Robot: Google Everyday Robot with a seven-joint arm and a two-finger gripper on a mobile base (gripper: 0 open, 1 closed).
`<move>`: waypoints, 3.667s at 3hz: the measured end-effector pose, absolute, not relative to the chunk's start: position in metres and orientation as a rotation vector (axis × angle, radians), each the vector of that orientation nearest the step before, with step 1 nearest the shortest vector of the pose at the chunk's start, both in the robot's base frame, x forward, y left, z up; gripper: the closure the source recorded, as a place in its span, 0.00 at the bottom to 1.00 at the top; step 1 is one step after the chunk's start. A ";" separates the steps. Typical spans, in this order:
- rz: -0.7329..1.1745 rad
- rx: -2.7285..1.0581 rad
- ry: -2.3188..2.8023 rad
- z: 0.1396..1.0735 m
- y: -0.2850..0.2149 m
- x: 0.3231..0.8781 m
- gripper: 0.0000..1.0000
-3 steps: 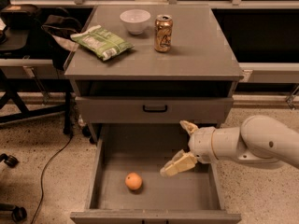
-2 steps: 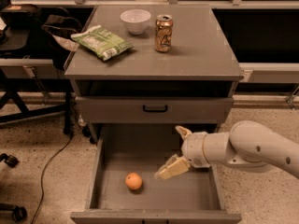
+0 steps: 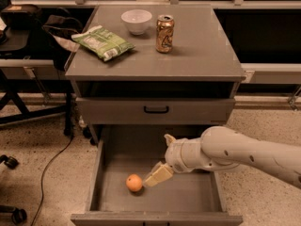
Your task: Pick orange from middle drawer and place on counter
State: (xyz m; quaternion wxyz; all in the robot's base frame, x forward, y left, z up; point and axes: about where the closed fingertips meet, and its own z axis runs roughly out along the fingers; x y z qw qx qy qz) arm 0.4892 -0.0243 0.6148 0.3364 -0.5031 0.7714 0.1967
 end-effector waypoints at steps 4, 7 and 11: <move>0.560 -1.219 2.088 0.537 -0.009 0.517 0.00; 0.510 -1.172 2.208 0.474 0.007 0.520 0.00; 0.557 -1.141 2.252 0.408 0.062 0.519 0.00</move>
Offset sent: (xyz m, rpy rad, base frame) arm 0.0153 0.0040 -0.0430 0.0498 0.0076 -0.0558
